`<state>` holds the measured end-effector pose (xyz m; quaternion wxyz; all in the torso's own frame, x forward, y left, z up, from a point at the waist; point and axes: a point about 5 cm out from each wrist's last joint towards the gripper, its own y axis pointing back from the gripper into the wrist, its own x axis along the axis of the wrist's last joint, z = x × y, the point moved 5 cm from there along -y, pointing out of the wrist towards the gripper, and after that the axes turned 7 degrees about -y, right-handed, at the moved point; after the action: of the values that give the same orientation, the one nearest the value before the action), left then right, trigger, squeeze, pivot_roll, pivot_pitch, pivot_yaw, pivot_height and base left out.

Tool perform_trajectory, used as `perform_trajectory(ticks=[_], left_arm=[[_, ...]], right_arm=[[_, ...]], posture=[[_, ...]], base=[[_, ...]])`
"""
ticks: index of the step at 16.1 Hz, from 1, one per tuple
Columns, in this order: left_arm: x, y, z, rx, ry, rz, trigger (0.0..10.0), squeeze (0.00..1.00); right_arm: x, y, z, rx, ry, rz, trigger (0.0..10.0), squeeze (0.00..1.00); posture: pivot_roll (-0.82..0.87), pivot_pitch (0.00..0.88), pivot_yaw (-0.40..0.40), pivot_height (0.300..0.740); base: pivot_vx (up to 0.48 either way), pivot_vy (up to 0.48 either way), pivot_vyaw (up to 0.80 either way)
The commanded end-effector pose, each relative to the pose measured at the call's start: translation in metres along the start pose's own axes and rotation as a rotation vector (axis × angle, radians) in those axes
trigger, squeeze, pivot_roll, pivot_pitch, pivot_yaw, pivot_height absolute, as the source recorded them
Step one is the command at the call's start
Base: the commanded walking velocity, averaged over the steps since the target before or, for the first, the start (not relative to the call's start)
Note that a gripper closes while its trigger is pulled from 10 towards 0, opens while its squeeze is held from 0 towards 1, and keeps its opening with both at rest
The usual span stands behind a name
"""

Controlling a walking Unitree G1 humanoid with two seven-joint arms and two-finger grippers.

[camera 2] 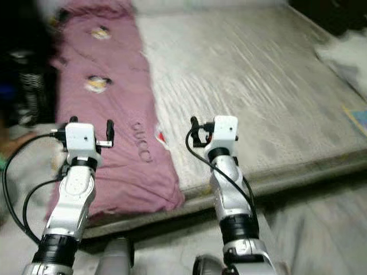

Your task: Clean up the room

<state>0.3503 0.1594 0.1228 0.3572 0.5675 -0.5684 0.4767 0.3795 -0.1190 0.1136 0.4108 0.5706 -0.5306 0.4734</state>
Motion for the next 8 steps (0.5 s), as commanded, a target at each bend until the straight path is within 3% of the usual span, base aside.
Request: perform_trajectory(ticks=[1,4,6,8], left_arm=[[-0.009,0.003,0.0,-0.001,-0.005,-0.032,10.0,0.0],[-0.013,0.005,0.006,-0.025,-0.029,-0.054,10.0,0.0],[-0.021,0.005,-0.002,0.037,-0.067,-0.101,10.0,0.0],[-0.022,0.006,-0.003,0.031,-0.051,-0.104,10.0,0.0]], right_arm=[[-0.001,0.001,-0.002,0.009,0.004,-0.007,10.0,0.0],[-0.002,0.003,-0.002,0.005,0.005,-0.012,10.0,0.0],[-0.006,0.006,-0.003,0.011,0.004,-0.024,10.0,0.0],[-0.01,0.008,-0.004,0.013,0.006,-0.033,10.0,0.0]], posture=[[0.08,0.0,-0.026,0.74],[0.08,0.0,-0.022,0.74],[0.08,0.0,-0.021,0.74],[0.08,0.0,-0.021,0.74]], base=[[0.0,0.0,0.0],[0.0,0.0,0.0],[0.0,0.0,0.0],[0.0,0.0,0.0]])
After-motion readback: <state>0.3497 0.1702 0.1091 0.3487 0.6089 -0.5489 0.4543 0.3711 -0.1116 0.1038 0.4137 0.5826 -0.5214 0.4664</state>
